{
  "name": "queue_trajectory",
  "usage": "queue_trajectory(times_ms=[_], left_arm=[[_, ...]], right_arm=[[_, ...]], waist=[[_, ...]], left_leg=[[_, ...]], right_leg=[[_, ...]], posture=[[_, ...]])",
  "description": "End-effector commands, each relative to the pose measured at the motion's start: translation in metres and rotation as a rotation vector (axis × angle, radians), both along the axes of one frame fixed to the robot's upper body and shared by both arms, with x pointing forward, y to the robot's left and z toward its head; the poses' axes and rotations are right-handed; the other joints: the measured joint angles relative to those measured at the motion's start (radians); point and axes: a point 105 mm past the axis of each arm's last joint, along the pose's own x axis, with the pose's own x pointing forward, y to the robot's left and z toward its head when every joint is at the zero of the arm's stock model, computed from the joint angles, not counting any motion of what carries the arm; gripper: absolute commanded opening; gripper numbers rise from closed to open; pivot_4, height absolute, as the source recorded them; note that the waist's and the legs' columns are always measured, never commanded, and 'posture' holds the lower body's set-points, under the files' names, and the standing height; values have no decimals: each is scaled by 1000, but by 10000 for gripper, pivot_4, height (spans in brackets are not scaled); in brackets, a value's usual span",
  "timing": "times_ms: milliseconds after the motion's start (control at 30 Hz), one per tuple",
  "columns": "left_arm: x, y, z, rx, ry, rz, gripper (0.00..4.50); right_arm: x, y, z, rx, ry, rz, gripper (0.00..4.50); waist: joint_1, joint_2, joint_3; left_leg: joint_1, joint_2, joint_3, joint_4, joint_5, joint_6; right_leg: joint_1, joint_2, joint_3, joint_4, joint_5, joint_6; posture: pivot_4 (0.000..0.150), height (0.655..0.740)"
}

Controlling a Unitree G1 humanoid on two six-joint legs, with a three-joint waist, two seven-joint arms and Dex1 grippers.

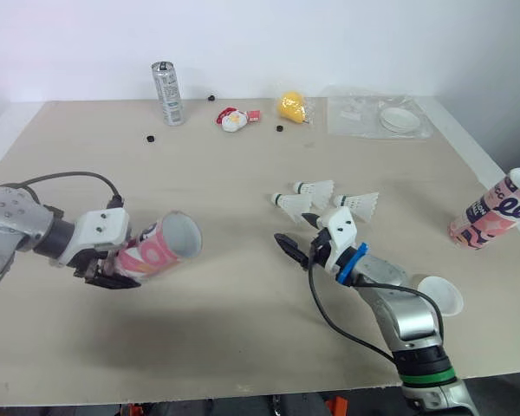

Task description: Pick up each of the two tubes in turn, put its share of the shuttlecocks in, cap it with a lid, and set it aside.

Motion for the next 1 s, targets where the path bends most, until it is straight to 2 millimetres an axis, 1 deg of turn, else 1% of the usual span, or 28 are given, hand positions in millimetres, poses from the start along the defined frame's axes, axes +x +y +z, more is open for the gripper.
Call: queue_trajectory(times_ms=[33,200,333,567,600,633,667,767,833,867,933,1000], left_arm=[[-1,1,-1,30,-14,-2,34128],[-3,-1,-13,49,-25,-10,34128],[-5,2,-22,87,-28,-8,34128],[-3,-1,-21,70,-53,3,34128],[-3,-1,-21,65,-53,5,33504],[-2,-1,-20,63,-56,6,33504],[-2,-2,-20,63,-58,7,33504],[0,-1,-16,64,-81,19,33504],[1,-2,-12,53,-91,26,33504],[1,-2,-11,52,-95,28,33504],[2,-3,-11,56,-101,30,33504],[3,-2,-11,59,-104,35,33504]], right_arm=[[7,4,9,26,-49,-19,45000],[15,7,10,53,-52,-39,45000],[20,8,8,52,-42,-48,45000],[28,6,8,61,-37,-70,45000],[28,6,8,67,-35,-71,39583],[28,6,8,79,-33,-68,36663],[28,7,8,87,-32,-65,32059],[27,8,9,105,-28,-59,16250],[27,7,10,114,-27,-56,4887],[27,7,12,118,-32,-52,310],[23,7,20,137,-54,-20,310],[13,8,38,181,-83,72,310]], waist=[[0,0,0],[0,0,0],[0,2,-1],[0,4,-2],[0,4,-2],[0,4,-2],[0,4,-2],[0,4,-2],[0,4,-2],[0,4,-2],[0,4,-2],[0,4,-2]], left_leg=[[0,0,0,0,0,0],[0,0,-1,1,0,0],[2,0,-1,3,0,0],[5,0,0,5,1,2],[5,0,0,6,1,2],[5,0,0,6,1,2],[5,0,0,6,2,2],[5,0,0,6,2,2],[5,0,0,6,2,3],[5,0,0,7,2,3],[5,0,0,7,2,3],[5,0,0,8,2,3]], right_leg=[[0,0,0,0,0,0],[1,0,-1,1,0,0],[3,0,0,2,1,0],[5,0,0,4,3,0],[5,0,0,4,4,0],[5,0,0,4,4,0],[5,0,0,4,4,0],[5,0,0,5,4,0],[5,0,0,5,4,0],[5,0,0,6,4,0],[5,0,0,6,4,0],[5,0,0,7,4,0]], posture=[[1500,7400],[1500,7400],[1500,7400],[1500,7400],[1500,7400],[1500,7400],[1500,7400],[1500,7400],[1500,7400],[1500,7400],[1500,7400],[1500,7400]])
